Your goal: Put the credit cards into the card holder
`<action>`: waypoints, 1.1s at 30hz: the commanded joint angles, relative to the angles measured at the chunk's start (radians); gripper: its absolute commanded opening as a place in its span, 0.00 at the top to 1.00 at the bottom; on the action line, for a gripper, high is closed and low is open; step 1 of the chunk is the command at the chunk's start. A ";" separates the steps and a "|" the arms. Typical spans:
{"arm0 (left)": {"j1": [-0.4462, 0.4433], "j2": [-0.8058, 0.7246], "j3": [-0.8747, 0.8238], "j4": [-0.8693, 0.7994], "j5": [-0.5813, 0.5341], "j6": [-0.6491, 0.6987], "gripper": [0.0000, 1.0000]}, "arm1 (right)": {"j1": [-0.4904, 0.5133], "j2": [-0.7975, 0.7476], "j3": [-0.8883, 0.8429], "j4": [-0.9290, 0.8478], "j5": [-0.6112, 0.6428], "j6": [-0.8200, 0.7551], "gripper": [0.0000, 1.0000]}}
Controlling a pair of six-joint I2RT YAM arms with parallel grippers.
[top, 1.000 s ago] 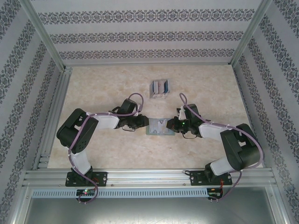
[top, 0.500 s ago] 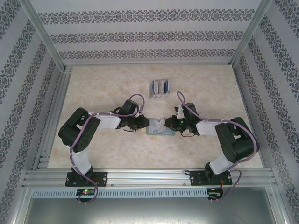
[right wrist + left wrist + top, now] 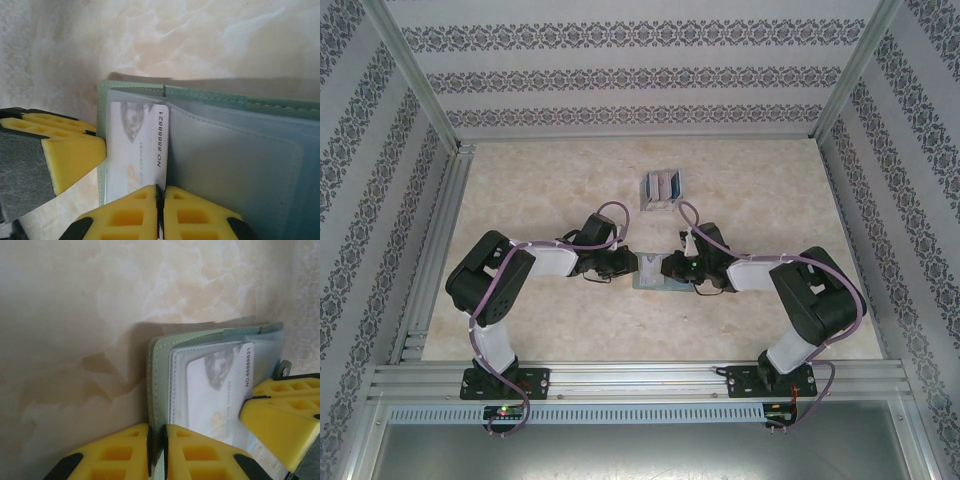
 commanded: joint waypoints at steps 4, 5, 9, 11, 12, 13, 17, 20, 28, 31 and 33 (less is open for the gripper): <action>-0.021 0.019 0.012 0.045 0.018 -0.012 0.85 | 0.083 -0.001 0.057 -0.103 0.139 -0.011 0.88; -0.022 0.019 0.012 0.045 0.018 -0.013 0.85 | 0.093 0.001 0.069 -0.120 0.151 -0.020 0.87; -0.024 0.015 0.009 0.048 0.017 -0.017 0.85 | 0.111 0.009 0.093 -0.155 0.157 -0.041 0.79; -0.024 0.009 0.006 0.046 0.015 -0.016 0.85 | 0.107 -0.003 0.085 -0.155 0.163 -0.037 0.75; -0.024 0.006 0.006 0.040 0.009 -0.013 0.85 | 0.105 -0.013 0.081 -0.160 0.165 -0.038 0.71; -0.024 0.001 0.004 0.033 0.001 -0.012 0.85 | 0.101 -0.028 0.079 -0.175 0.170 -0.044 0.67; -0.023 -0.003 0.002 0.022 -0.014 -0.004 0.86 | 0.084 -0.086 0.073 -0.272 0.228 -0.092 0.61; -0.024 0.003 0.004 0.019 -0.016 -0.005 0.86 | 0.058 -0.118 0.058 -0.316 0.244 -0.116 0.60; -0.022 -0.013 0.008 -0.004 -0.027 -0.002 0.87 | -0.025 -0.167 0.029 -0.384 0.258 -0.169 0.59; -0.022 -0.035 0.022 -0.025 -0.030 0.003 0.85 | -0.031 -0.204 0.027 -0.397 0.242 -0.177 0.59; -0.022 -0.056 0.039 -0.052 -0.041 0.012 0.83 | -0.037 -0.237 0.030 -0.417 0.226 -0.179 0.59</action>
